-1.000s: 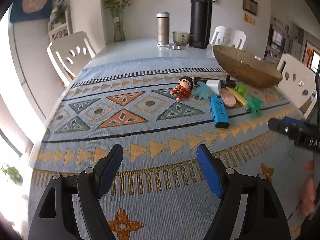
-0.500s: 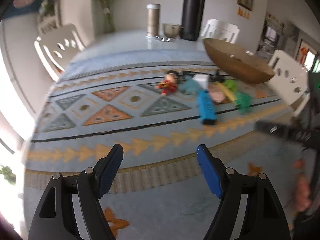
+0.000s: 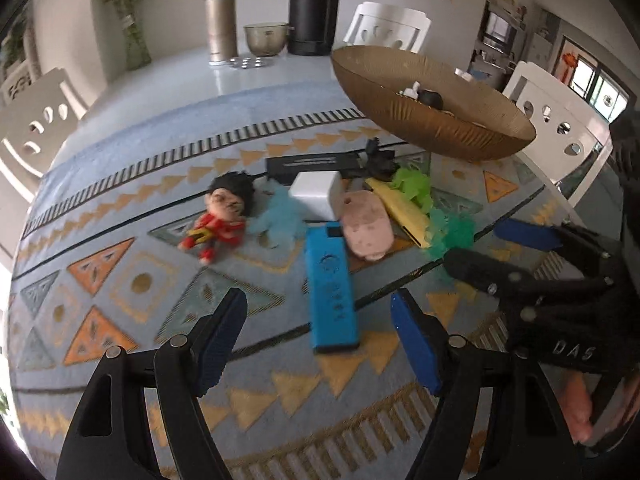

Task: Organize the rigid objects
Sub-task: 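Grasp the blue lighter with the left gripper while the right grasps the green toy, then carry the blue lighter and green toy over the golden bowl with both grippers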

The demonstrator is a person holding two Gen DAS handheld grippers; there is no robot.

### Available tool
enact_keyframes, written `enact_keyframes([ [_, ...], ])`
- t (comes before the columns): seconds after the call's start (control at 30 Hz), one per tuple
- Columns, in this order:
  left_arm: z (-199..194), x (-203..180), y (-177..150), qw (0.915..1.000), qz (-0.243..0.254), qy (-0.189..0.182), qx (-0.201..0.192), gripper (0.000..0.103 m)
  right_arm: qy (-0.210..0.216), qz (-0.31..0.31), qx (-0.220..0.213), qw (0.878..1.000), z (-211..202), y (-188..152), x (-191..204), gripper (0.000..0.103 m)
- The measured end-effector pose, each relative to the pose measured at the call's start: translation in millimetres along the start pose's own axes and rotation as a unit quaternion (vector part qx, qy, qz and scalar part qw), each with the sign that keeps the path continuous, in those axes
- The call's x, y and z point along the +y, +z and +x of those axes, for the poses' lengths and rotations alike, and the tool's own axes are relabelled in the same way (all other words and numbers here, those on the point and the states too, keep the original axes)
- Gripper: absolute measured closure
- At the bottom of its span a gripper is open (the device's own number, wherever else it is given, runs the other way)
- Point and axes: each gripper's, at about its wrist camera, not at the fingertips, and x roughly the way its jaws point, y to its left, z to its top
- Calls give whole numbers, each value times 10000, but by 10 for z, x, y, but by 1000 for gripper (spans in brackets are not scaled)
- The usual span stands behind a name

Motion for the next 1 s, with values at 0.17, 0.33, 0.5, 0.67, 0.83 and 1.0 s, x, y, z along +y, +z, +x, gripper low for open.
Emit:
enact_keyframes([
  [0.17,89,110,-9,9994,-268,-226,8,32,430,443,153,9980,61,11,-179,28],
  [0.33,119,37,-10,9999,-113,-43,-10,45,349,254,150,9990,46,-6,-72,30],
  [0.5,121,-63,-20,9998,141,135,-93,82,108,-247,85,9996,78,-5,150,59],
  [0.67,60,16,-48,9999,-16,-64,-106,82,-109,-505,-204,9985,0,-32,247,61],
  [0.83,-197,45,-287,9990,-261,-362,-100,82,245,-467,-491,9974,-188,-62,171,61],
  [1.0,-488,88,-581,9984,-445,-251,-223,82,374,-475,-328,9976,-311,-185,232,61],
])
